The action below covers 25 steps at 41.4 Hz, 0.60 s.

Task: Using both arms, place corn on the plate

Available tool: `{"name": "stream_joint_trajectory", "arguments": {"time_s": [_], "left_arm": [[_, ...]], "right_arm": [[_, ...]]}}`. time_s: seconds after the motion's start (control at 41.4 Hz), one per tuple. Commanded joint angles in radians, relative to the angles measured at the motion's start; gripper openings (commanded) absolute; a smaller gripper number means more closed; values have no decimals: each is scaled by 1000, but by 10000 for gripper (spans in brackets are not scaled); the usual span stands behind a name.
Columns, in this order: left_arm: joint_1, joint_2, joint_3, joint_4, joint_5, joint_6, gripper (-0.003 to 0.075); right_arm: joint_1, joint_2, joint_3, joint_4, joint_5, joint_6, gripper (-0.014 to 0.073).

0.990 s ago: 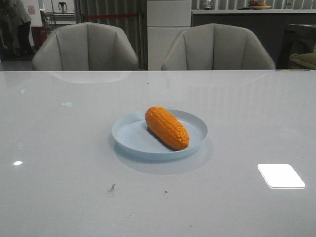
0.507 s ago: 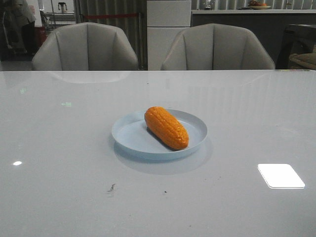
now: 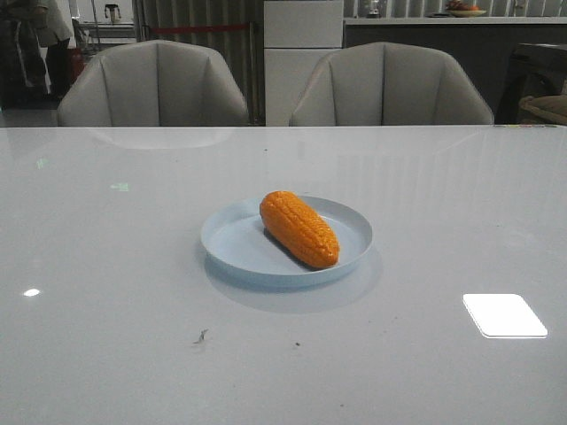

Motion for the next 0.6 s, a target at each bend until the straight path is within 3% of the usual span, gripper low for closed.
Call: {"name": "stream_joint_trajectory", "arguments": {"time_s": [0.0,0.266,0.58], "left_arm": [[2,-16,37,-9,-82,-11,96],[2,-16,37,-9,-82,-11,96],[2,-16,37,-9,-82,-11,96]], "right_arm": [[-6,-20,-1,3,-53,-2,57],[-6,-20,-1,3,84,-2,57],[-6,-20,-1,3,88,-2,57]]}}
